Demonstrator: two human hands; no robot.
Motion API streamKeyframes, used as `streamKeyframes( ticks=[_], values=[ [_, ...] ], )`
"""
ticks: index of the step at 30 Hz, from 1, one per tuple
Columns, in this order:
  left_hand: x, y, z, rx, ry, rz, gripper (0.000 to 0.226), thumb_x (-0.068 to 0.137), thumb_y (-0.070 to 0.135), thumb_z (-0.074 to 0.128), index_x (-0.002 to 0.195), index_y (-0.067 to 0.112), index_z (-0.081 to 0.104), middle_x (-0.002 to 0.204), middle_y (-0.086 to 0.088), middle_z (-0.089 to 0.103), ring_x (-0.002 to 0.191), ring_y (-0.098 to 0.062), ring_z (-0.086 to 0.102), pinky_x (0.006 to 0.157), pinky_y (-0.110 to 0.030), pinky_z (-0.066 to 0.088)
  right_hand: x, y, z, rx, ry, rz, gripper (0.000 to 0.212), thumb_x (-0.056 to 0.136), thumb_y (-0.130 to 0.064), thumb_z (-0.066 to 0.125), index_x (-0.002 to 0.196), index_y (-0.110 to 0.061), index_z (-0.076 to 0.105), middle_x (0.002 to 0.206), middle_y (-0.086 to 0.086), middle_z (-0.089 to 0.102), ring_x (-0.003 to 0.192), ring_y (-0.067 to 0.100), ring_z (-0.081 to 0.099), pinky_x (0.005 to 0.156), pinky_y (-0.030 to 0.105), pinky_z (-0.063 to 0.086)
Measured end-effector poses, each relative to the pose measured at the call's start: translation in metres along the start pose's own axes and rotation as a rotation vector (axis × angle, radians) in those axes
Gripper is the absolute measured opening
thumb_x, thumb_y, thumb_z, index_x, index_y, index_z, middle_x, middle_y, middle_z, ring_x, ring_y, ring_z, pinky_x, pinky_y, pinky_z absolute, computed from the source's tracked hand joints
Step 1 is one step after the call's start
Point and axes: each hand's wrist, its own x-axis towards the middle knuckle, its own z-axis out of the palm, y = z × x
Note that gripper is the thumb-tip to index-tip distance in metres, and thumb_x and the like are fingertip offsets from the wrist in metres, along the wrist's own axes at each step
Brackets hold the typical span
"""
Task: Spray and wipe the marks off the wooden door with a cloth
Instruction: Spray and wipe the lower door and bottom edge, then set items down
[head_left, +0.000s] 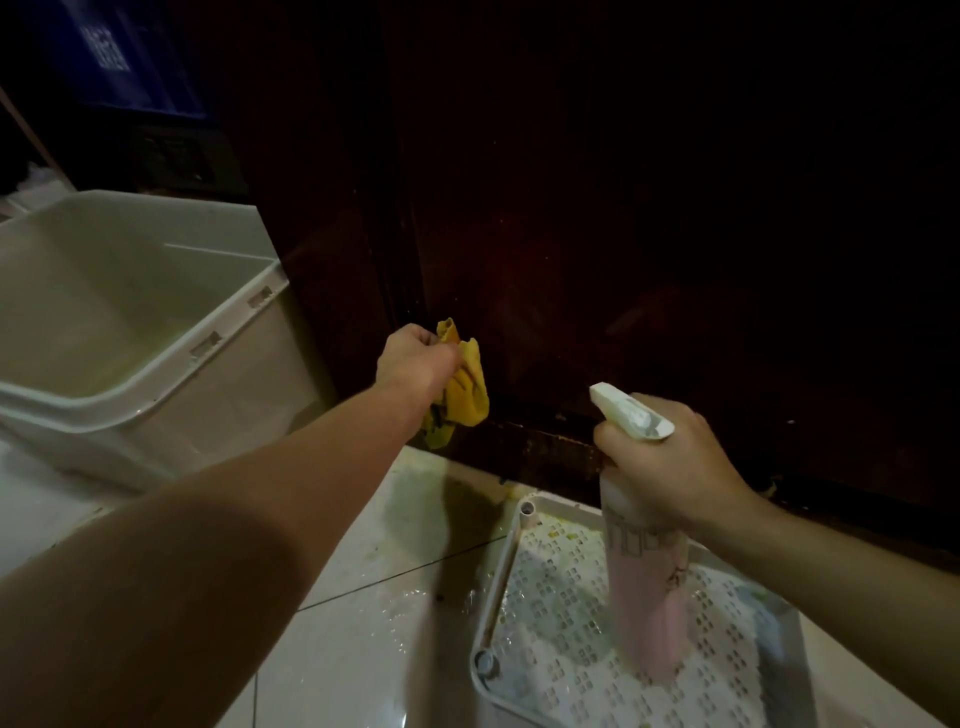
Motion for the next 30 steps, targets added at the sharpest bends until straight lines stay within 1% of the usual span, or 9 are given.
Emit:
streamKeyframes(
  ticks=[4,8,11,13,17,21,25,27,30],
  values=[
    [-0.003,0.0,0.003,0.005,-0.011,0.022,0.014,0.088,0.022,0.065,0.099,0.017,0.058,0.096,-0.005,0.063,0.088,-0.021,0.062,0.079,-0.039,0.054,-0.006,0.0,-0.004,0.062,-0.129,-0.04,0.018,0.083,-0.026,0.066,0.077,-0.011,0.058,0.067,-0.003,0.055,0.057,0.007,0.051,0.055,0.027,0.041],
    [-0.007,-0.002,0.01,0.04,-0.027,0.066,0.02,0.086,0.025,0.069,0.098,0.019,0.054,0.092,0.0,0.059,0.08,-0.013,0.057,0.067,-0.03,0.049,-0.004,0.013,-0.007,-0.039,-0.08,0.006,0.031,0.082,-0.027,0.064,0.061,-0.008,0.051,0.056,-0.001,0.05,0.053,0.013,0.047,0.052,0.032,0.037],
    [-0.01,-0.002,0.016,0.08,-0.044,0.079,0.023,0.084,0.026,0.072,0.097,0.02,0.054,0.097,-0.001,0.06,0.088,-0.017,0.059,0.077,-0.036,0.053,-0.006,0.025,-0.01,-0.145,-0.083,0.049,0.031,0.08,-0.026,0.061,0.053,-0.018,0.047,0.054,-0.002,0.051,0.053,0.018,0.051,0.051,0.032,0.036],
    [-0.011,-0.001,0.019,0.096,-0.055,0.08,0.024,0.083,0.024,0.072,0.099,0.02,0.055,0.101,-0.003,0.061,0.094,-0.021,0.06,0.085,-0.041,0.054,-0.011,0.029,-0.01,-0.215,-0.126,0.051,0.028,0.079,-0.029,0.06,0.055,-0.02,0.048,0.056,-0.003,0.054,0.054,0.019,0.054,0.05,0.031,0.036],
    [-0.012,0.001,0.019,0.125,-0.07,0.07,0.022,0.086,0.022,0.068,0.103,0.019,0.055,0.102,-0.004,0.06,0.093,-0.02,0.06,0.086,-0.042,0.053,-0.023,0.032,0.0,-0.535,-0.196,-0.178,0.027,0.087,-0.047,0.053,0.074,-0.025,0.042,0.073,-0.011,0.049,0.06,0.007,0.046,0.05,0.025,0.03],
    [-0.014,0.003,0.017,0.144,-0.075,0.068,0.02,0.086,0.018,0.066,0.104,0.016,0.057,0.1,-0.006,0.062,0.093,-0.022,0.061,0.088,-0.044,0.052,-0.027,0.032,0.01,-0.651,-0.249,-0.236,0.031,0.089,-0.054,0.052,0.1,-0.025,0.047,0.088,-0.008,0.039,0.074,0.012,0.037,0.065,0.027,0.031],
    [-0.015,0.003,0.015,0.142,-0.091,0.06,0.018,0.085,0.018,0.066,0.101,0.016,0.058,0.097,-0.005,0.062,0.09,-0.021,0.061,0.087,-0.043,0.053,-0.024,0.025,0.008,-0.671,-0.166,-0.261,0.025,0.09,-0.051,0.046,0.08,-0.029,0.041,0.075,-0.011,0.044,0.065,0.012,0.042,0.06,0.029,0.032],
    [-0.016,0.003,0.015,0.146,-0.094,0.061,0.018,0.085,0.018,0.067,0.101,0.016,0.058,0.096,-0.005,0.062,0.09,-0.021,0.061,0.085,-0.042,0.054,-0.022,0.023,0.007,-0.678,-0.151,-0.267,0.03,0.091,-0.047,0.046,0.069,-0.031,0.033,0.069,-0.011,0.045,0.059,0.012,0.042,0.056,0.03,0.032],
    [-0.016,0.003,0.014,0.15,-0.093,0.061,0.019,0.085,0.017,0.066,0.102,0.015,0.058,0.097,-0.006,0.062,0.091,-0.022,0.061,0.086,-0.042,0.053,-0.021,0.024,0.006,-0.661,-0.139,-0.228,0.034,0.09,-0.047,0.046,0.066,-0.029,0.03,0.068,-0.01,0.043,0.054,0.008,0.038,0.052,0.027,0.029]
  ],
)
